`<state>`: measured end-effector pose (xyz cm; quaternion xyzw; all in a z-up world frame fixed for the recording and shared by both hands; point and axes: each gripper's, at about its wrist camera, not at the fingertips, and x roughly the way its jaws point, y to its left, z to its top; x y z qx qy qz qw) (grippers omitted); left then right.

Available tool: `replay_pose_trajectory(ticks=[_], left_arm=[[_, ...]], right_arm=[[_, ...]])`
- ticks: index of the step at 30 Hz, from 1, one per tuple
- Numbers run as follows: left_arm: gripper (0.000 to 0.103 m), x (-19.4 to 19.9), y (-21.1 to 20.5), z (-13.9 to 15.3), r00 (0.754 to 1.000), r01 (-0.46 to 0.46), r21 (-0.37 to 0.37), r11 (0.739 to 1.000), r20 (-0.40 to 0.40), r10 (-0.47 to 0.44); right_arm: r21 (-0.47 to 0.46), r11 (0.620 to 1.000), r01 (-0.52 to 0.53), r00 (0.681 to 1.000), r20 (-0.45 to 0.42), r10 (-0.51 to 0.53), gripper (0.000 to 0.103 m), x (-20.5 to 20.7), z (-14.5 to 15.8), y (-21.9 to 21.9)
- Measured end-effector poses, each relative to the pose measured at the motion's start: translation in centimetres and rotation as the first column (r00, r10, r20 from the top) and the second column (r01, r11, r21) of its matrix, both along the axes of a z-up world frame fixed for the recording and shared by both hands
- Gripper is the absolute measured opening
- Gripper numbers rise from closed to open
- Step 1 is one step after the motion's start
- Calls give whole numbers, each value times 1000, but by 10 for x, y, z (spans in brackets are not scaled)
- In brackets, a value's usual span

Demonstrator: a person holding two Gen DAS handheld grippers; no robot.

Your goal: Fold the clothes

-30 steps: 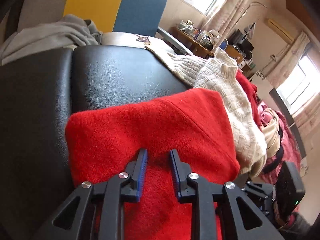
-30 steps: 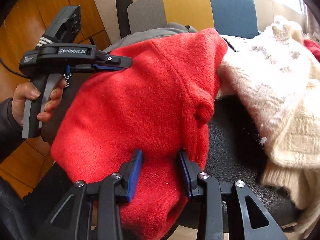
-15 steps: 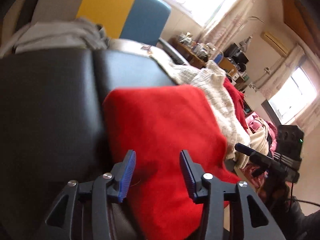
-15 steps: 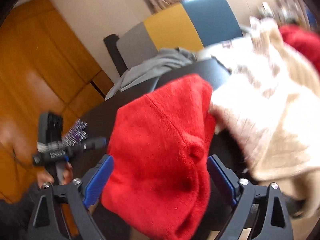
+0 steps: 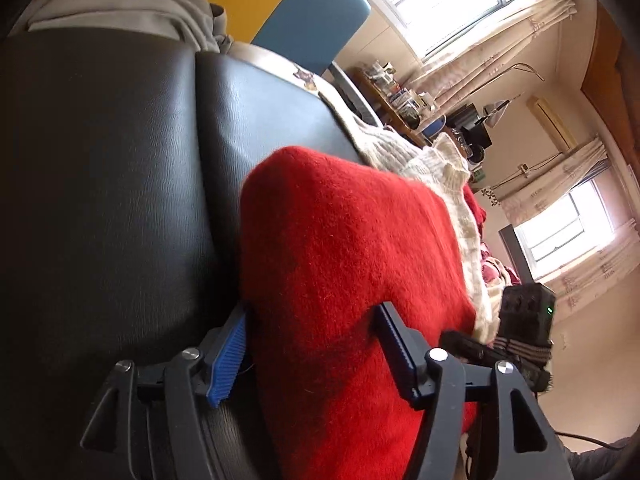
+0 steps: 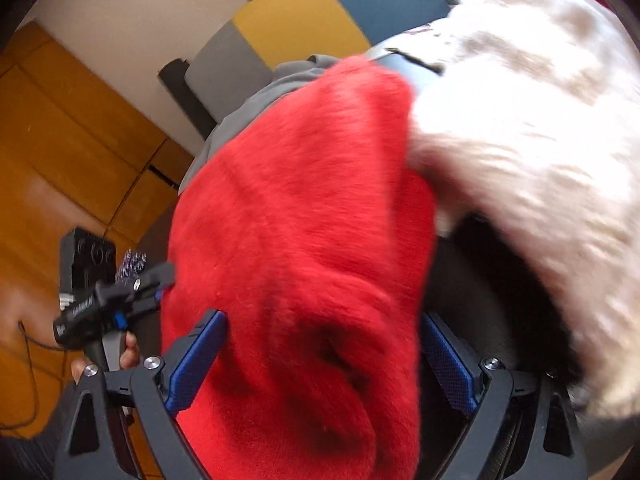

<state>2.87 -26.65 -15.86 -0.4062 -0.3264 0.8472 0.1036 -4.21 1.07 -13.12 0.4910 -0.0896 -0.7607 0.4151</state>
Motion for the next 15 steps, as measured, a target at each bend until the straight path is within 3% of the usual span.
replay_pose_trajectory(ticks=[2, 4, 6, 7, 9, 10, 11, 12, 13, 14, 15], left_arm=[[70, -4, 4, 0, 1000, -4, -18, 1000, -12, 4], [85, -6, 9, -4, 1000, -13, -23, 1000, -17, 12], [91, -13, 21, -19, 999, 28, -12, 1000, 28, -28], [98, -15, 30, -20, 998, 56, -55, 997, 30, -55], [102, -19, 50, -20, 994, 113, -160, 981, 27, -110], [102, -20, 52, -19, 994, 109, -170, 979, 36, -104], [100, -21, 53, -19, 995, 97, -171, 981, 46, -91], [90, -22, 54, -19, 995, 86, -171, 981, 56, -77], [73, -19, 50, -16, 997, 69, -148, 987, 46, -62], [65, -14, 47, -12, 998, 51, -133, 990, 35, -47], [48, -7, 44, -6, 999, 31, -127, 991, 19, -28]], right_arm=[[21, 1000, -23, 999, -30, 24, 96, 3, -2, -9], [42, 998, -45, 997, -59, 48, 93, 5, -4, -17], [51, 997, -51, 995, -78, 55, 81, 6, -7, -18], [49, 998, -46, 995, -83, 50, 75, 5, -8, -15], [39, 999, -35, 996, -85, 38, 68, 3, -10, -9], [40, 999, -34, 996, -86, 37, 66, 3, -11, -8], [44, 998, -35, 995, -88, 38, 65, 3, -11, -8], [49, 998, -36, 995, -90, 40, 64, 3, -10, -9], [43, 998, -52, 995, -81, 55, 57, 3, -8, -12], [36, 997, -68, 995, -73, 71, 50, 4, -5, -15], [30, 996, -84, 994, -65, 86, 49, 4, -3, -18]])
